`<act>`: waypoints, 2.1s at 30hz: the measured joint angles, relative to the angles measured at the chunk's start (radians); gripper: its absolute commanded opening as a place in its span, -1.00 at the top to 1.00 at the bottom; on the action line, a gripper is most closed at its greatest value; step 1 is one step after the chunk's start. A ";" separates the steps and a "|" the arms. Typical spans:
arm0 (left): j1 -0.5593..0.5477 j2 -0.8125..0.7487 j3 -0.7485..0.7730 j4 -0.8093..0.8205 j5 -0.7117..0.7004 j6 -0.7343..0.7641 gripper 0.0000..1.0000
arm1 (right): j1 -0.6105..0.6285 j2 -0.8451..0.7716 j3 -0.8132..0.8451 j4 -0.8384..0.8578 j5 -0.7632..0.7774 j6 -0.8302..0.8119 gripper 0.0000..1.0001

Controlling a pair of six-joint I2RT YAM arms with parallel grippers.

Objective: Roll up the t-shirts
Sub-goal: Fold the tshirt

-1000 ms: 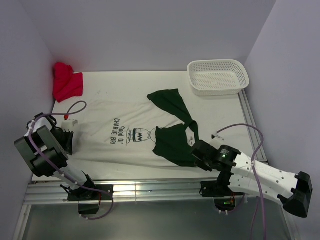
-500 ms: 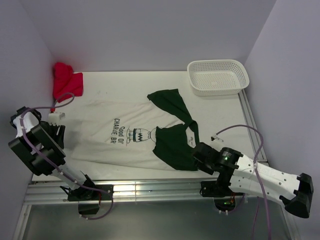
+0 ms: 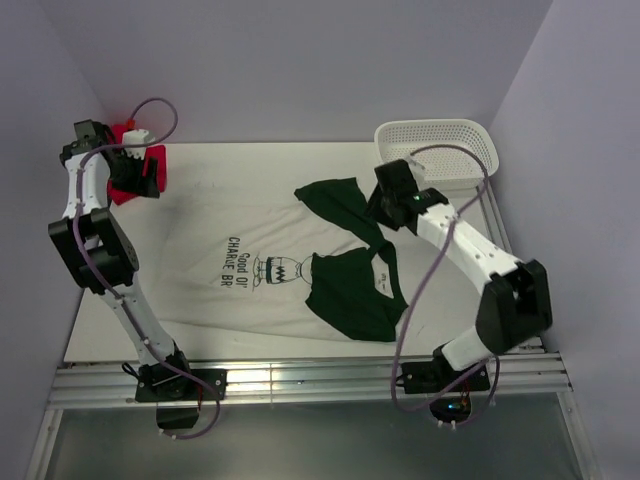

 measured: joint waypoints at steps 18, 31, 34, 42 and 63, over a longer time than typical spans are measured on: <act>-0.202 0.341 0.183 0.152 0.029 -0.177 -0.45 | -0.144 0.731 0.568 0.098 -0.062 -0.273 -0.14; -0.199 0.370 0.187 0.180 -0.011 -0.194 0.12 | -0.148 0.822 0.675 0.069 -0.059 -0.308 -0.14; -0.200 0.370 0.187 0.183 -0.011 -0.206 0.39 | -0.148 0.842 0.695 0.064 -0.059 -0.311 -0.11; -0.201 0.370 0.193 0.182 -0.013 -0.211 0.81 | -0.148 0.852 0.715 0.050 -0.061 -0.319 -0.11; -0.219 0.370 0.200 0.191 -0.057 -0.230 0.03 | -0.148 0.917 0.759 0.069 -0.111 -0.321 0.95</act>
